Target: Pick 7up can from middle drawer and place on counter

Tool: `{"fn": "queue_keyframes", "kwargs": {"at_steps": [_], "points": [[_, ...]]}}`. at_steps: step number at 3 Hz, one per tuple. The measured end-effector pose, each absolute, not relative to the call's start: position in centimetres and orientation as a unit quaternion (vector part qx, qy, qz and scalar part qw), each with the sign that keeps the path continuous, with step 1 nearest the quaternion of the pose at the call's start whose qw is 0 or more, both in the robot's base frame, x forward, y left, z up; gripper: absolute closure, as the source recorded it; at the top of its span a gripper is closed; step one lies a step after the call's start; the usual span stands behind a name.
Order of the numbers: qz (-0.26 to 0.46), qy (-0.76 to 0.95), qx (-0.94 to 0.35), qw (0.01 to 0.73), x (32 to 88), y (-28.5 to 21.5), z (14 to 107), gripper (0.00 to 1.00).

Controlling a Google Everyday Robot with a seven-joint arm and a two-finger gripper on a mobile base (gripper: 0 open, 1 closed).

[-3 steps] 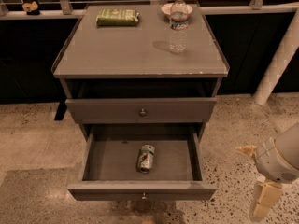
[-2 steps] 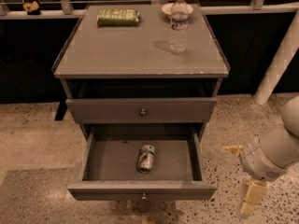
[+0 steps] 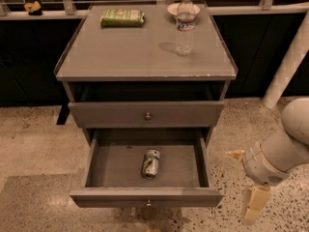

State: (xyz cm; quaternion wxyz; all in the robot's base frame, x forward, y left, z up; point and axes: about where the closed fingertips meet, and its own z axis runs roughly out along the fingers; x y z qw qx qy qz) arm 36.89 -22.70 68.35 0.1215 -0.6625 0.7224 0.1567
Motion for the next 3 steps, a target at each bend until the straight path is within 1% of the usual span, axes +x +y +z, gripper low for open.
{"fn": "queue_keyframes", "kwargs": {"at_steps": [1,2,3], "points": [[0.156,0.699,-0.690,0.103,39.3,-19.8,66.7,0.00],[0.135,0.710,-0.686,0.090,42.9,-17.5,65.4,0.00],[0.116,0.746,-0.650,0.081,46.3,-15.5,64.9,0.00]]}}
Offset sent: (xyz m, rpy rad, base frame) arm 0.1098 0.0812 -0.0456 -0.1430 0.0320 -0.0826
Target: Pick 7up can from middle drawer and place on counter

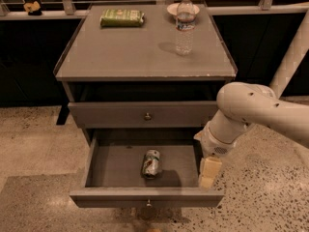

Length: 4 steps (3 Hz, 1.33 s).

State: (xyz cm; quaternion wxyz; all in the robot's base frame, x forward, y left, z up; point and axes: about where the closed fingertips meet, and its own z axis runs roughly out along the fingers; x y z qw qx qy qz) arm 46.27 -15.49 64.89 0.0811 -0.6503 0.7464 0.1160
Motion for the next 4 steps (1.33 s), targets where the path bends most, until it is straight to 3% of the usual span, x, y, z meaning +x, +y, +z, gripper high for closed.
{"fn": "queue_keyframes", "kwargs": {"at_steps": [1,3,4], "points": [[0.116,0.746,-0.650,0.081,46.3,-15.5,64.9,0.00],[0.153,0.835,-0.503,0.159,47.3,-14.9,62.3,0.00],[0.146,0.841,-0.490,0.178,48.5,-14.7,62.5,0.00]]}}
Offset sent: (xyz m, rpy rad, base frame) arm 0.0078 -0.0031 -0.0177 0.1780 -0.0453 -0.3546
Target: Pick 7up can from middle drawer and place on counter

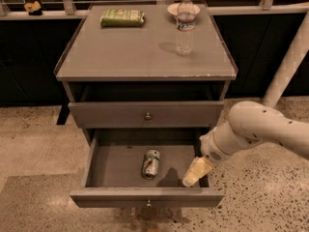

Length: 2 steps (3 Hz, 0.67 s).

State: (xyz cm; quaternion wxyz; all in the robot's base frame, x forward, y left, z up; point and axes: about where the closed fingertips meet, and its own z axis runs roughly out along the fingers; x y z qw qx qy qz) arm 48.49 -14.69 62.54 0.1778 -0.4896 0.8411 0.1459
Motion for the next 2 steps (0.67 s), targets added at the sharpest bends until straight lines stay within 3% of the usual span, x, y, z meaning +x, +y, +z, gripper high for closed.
{"fn": "queue_keyframes", "kwargs": {"at_steps": [2], "points": [[0.160,0.860,-0.442,0.201,48.79,-14.41,62.27,0.00]]}}
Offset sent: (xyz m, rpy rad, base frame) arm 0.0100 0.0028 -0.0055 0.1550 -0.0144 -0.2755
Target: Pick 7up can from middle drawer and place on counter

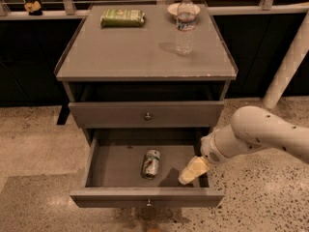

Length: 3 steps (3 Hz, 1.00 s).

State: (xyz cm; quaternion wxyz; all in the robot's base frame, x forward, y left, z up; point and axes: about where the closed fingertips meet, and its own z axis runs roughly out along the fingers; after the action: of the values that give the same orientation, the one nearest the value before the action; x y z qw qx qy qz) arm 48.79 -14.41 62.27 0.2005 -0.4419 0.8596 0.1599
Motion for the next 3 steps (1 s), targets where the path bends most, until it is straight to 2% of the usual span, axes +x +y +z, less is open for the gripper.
{"fn": "queue_keyframes", "kwargs": {"at_steps": [1,3], "points": [[0.183,0.887,-0.358,0.228,49.8,-13.3,61.2,0.00],[0.187,0.923,-0.221,0.251,55.7,-12.3,58.3,0.00]]}}
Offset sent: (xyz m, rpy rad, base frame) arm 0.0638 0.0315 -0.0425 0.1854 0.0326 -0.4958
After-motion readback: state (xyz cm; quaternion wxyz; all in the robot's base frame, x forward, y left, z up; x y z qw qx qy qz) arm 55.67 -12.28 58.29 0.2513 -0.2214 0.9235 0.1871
